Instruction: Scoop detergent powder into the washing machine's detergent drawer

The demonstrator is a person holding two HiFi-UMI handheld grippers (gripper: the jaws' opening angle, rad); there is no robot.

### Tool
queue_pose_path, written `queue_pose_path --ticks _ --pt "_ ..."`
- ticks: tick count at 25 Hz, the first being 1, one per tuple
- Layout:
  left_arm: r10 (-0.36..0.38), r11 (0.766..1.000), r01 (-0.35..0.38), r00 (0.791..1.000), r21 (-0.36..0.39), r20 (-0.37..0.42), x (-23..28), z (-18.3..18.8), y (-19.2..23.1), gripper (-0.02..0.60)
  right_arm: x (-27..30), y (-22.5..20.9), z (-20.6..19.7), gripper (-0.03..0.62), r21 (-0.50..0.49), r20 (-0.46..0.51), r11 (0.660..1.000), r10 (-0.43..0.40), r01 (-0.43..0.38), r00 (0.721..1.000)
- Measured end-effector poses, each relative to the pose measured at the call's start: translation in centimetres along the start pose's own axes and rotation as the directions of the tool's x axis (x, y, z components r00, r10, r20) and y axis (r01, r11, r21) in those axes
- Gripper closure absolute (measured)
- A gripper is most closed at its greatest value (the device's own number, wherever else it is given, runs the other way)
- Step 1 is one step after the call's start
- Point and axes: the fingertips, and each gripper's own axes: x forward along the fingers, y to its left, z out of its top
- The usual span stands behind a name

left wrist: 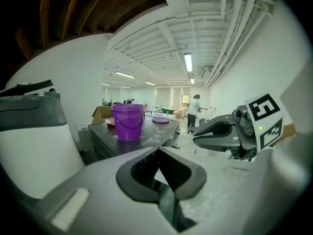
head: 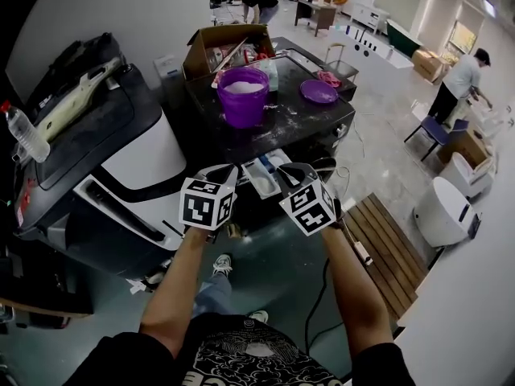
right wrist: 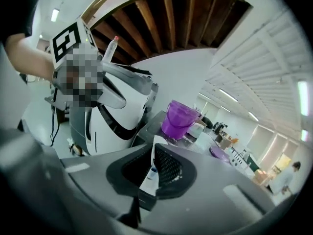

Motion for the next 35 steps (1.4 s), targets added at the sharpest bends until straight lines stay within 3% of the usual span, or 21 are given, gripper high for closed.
queue_pose_path --ticks 6,14,21,26,32,35 --pt "-0.012 0.999 0.012 1.000 0.034 -0.005 -1.4 0.2 -0.5 0.580 -2.2 -1.1 0.4 0.559 0.213 0.057 0.975 -0.077 0.063 0.995" --pt "-0.048 0.997 0.048 0.999 0.064 -0.001 -2.6 0.8 0.2 0.580 -4.8 -1.1 1.9 0.559 0.382 0.069 0.917 -0.156 0.118 0.985" --pt "-0.097 0.993 0.094 0.995 0.076 0.038 -3.1 2.5 1.0 0.580 -7.2 -1.3 3.2 0.559 0.480 0.052 0.854 -0.256 0.201 0.965" --pt "-0.160 0.980 0.153 0.986 0.128 0.042 -3.6 3.3 0.5 0.580 -8.7 -1.1 3.7 0.559 0.537 0.016 0.801 -0.322 0.263 0.947" --pt "-0.217 0.968 0.207 0.974 0.140 0.060 -4.6 4.0 0.2 0.580 -11.7 -1.4 3.7 0.559 0.617 -0.010 0.712 -0.418 0.334 0.908" --pt "-0.225 0.967 0.214 0.972 0.141 0.069 -5.0 4.3 0.5 0.580 -12.6 -1.4 3.5 0.559 0.629 -0.021 0.690 -0.446 0.359 0.895"
